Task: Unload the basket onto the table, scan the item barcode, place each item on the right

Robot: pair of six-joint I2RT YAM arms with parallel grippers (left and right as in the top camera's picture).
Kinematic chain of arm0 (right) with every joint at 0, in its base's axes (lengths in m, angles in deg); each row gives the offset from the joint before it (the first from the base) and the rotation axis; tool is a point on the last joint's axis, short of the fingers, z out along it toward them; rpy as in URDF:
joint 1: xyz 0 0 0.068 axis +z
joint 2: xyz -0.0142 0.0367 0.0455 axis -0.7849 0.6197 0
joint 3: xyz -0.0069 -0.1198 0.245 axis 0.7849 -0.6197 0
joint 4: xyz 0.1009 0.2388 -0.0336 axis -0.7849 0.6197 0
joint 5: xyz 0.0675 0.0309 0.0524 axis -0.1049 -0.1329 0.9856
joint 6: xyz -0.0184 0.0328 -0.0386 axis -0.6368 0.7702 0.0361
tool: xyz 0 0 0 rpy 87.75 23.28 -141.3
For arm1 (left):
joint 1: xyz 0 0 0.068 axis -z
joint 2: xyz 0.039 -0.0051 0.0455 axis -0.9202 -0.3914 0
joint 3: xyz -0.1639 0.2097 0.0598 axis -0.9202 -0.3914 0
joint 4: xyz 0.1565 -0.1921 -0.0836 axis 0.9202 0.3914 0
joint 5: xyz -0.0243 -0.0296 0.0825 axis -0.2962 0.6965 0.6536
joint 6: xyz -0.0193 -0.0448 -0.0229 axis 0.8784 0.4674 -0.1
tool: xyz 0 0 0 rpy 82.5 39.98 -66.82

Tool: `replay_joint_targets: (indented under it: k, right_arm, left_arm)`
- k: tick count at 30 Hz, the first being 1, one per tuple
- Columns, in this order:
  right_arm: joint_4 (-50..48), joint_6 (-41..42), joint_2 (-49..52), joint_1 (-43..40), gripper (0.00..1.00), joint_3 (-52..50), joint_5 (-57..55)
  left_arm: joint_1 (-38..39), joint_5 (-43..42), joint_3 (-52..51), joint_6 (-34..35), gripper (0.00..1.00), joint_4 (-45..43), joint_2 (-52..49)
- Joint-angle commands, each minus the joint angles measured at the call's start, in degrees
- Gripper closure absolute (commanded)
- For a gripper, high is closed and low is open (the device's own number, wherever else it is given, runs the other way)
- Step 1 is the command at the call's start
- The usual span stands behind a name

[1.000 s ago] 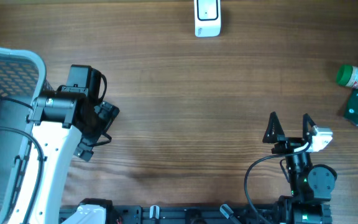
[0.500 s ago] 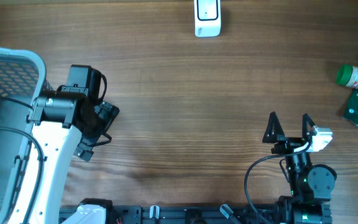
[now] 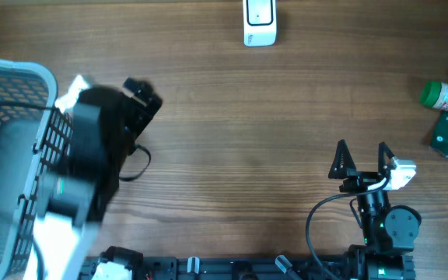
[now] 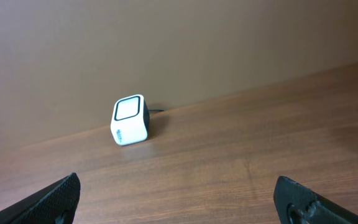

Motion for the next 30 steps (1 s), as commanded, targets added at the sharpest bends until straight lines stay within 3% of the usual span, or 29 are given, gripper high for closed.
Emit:
replay_joint_targets:
  k: [1, 4, 12, 19, 23, 30]
  right_arm:
    - [-0.31, 0.81, -0.50, 0.28, 0.00, -0.07, -1.20]
    - [-0.31, 0.81, -0.50, 0.28, 0.00, -0.07, -1.18]
    - [-0.31, 0.83, -0.50, 0.28, 0.00, -0.07, -1.18]
    - [-0.31, 0.81, -0.50, 0.28, 0.00, -0.07, -1.18]
    - [-0.31, 0.81, -0.50, 0.28, 0.00, -0.07, -1.18]
    - [-0.31, 0.81, -0.50, 0.28, 0.00, -0.07, -1.18]
  left_arm:
    - [0.66, -4.57, -11.56, -21.33, 0.00, -15.39, 12.52]
    - [-0.04, -5.42, -19.54, -24.57, 0.00, -21.90, 20.31]
    - [-6.82, -6.75, -41.46, -24.68, 0.00, -28.68, 39.34]
    - [-9.07, -7.65, -54.95, -28.46, 0.00, -38.32, 48.13]
    - [-9.18, -8.70, -58.90, -35.39, 0.00, -38.10, 52.22]
    - [-10.21, -8.63, -60.52, -36.70, 0.00, -30.01, 53.66]
